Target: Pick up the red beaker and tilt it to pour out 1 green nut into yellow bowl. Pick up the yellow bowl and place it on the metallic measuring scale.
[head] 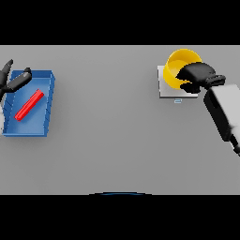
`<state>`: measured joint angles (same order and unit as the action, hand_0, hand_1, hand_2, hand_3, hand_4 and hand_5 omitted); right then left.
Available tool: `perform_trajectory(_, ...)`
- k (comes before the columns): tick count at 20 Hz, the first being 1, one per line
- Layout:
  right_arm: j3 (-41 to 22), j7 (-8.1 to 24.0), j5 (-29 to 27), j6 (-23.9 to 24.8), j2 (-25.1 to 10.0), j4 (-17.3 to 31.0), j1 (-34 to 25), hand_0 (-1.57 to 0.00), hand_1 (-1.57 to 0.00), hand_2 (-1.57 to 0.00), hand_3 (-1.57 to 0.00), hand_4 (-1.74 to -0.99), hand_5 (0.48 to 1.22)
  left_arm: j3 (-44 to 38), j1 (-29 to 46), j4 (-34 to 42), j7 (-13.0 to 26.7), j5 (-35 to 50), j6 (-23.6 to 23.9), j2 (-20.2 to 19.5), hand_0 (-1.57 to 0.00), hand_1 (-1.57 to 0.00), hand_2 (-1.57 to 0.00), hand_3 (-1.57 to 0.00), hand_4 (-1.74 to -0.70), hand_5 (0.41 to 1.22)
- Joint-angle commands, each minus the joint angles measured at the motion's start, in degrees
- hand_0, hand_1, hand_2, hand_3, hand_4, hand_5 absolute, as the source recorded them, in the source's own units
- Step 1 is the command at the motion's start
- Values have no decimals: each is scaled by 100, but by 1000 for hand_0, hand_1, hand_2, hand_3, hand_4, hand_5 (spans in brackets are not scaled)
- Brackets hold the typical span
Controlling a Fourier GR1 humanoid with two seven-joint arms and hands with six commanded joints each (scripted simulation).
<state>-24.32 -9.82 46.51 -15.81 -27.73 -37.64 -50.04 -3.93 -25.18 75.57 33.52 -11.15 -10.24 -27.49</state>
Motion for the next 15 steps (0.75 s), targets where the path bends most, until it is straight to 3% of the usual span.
perform_trajectory(1,49,19,-45,-32,19,65,-26,-1335,-1125,-1007,-816,-1592,1074,-6,7,48,11,29,-21,-6,1,1,1,1,-836,774)
perform_trajectory(4,178,53,-193,-150,129,217,-92,-757,-673,-579,-476,-1513,923,-5,54,95,-26,58,4,43,1,1,1,1,-839,764)
perform_trajectory(7,161,37,-174,-181,112,285,-81,-387,-380,-300,-258,-1476,847,-26,-12,-44,43,23,-18,-9,1,1,1,1,-831,754)
perform_trajectory(10,83,-15,-120,-227,120,260,-96,-198,-194,-153,-131,-1435,817,1,17,24,43,8,21,31,1,1,1,1,-835,752)
perform_trajectory(15,42,140,-89,-379,95,232,-94,-64,-63,-50,-42,-1390,779,-31,-17,16,5,26,23,7,1,1,1,1,-833,760)
